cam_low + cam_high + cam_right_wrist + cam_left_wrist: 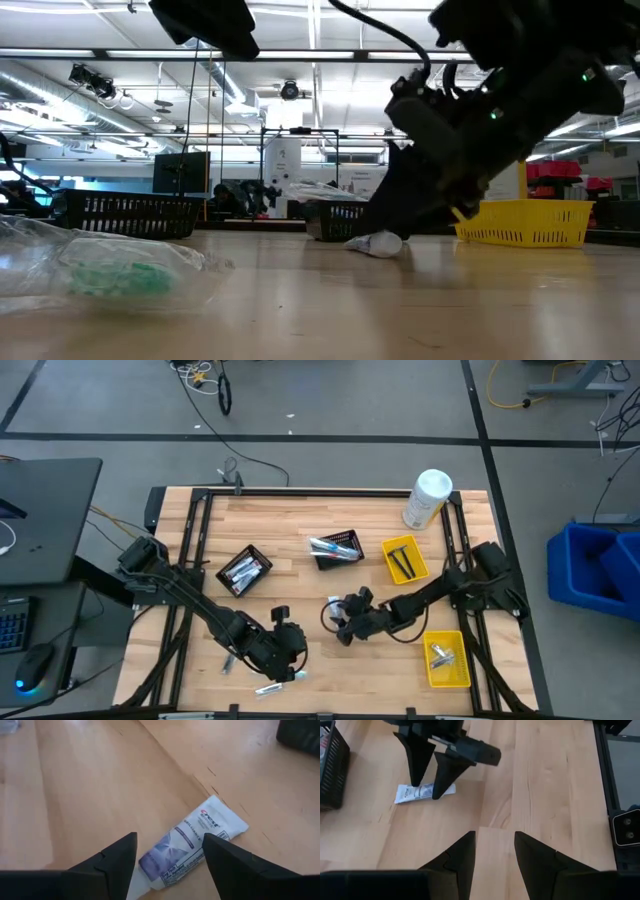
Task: Pick & Place Travel size toiletries
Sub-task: Put the white toothpaste into the left black basket
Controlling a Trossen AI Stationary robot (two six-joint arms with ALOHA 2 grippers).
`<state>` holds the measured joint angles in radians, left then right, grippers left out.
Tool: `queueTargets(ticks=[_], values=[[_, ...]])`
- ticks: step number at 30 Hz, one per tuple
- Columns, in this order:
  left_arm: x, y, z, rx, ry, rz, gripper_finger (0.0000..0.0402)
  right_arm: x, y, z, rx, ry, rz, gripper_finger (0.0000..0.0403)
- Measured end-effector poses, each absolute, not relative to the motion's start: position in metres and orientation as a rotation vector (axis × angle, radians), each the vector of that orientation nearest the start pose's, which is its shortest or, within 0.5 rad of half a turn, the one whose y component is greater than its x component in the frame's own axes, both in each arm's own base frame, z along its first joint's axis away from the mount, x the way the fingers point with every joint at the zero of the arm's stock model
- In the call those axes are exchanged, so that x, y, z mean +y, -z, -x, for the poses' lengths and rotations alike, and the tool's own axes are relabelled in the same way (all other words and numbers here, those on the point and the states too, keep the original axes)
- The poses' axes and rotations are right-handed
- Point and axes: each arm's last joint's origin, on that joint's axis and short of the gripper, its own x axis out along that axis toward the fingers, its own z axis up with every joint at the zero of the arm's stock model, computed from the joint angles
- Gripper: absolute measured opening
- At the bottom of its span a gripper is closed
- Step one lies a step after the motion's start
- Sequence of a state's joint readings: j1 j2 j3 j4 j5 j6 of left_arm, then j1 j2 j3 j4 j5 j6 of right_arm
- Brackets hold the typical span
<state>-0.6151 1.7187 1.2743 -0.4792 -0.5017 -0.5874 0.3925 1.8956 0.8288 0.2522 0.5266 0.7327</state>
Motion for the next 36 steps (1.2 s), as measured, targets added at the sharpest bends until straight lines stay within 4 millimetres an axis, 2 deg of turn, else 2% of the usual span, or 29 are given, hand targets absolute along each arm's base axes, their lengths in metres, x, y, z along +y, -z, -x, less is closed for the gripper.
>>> queueTargets(ticks=[5, 8, 19, 23, 29, 32, 36], values=[[-0.198, -0.239, -0.304, 0.771, -0.126, 0.067, 0.0144, 0.116, -0.092, -0.319, 0.646, 0.401, -0.303, 0.0243], [-0.198, -0.239, -0.304, 0.773, -0.125, 0.068, 0.0144, 0.116, -0.093, -0.319, 0.663, 0.374, -0.205, 0.0238], [-0.198, -0.239, -0.304, 0.777, -0.119, 0.070, 0.0144, 0.117, -0.094, -0.318, 0.723, 0.254, -0.135, 0.0151], [-0.198, -0.239, -0.304, 0.777, -0.118, 0.070, 0.0144, 0.118, -0.100, -0.317, 0.730, 0.200, -0.081, 0.0139], [-0.198, -0.239, -0.304, 0.777, -0.120, 0.073, 0.0144, 0.119, -0.120, -0.314, 0.705, 0.131, -0.061, 0.0176], [-0.198, -0.239, -0.304, 0.777, -0.120, 0.074, 0.0144, 0.119, -0.119, -0.312, 0.727, 0.152, -0.057, 0.0209], [-0.198, -0.239, -0.304, 0.774, -0.119, 0.076, 0.0144, 0.119, -0.113, -0.308, 0.794, 0.172, -0.153, 0.0250]])
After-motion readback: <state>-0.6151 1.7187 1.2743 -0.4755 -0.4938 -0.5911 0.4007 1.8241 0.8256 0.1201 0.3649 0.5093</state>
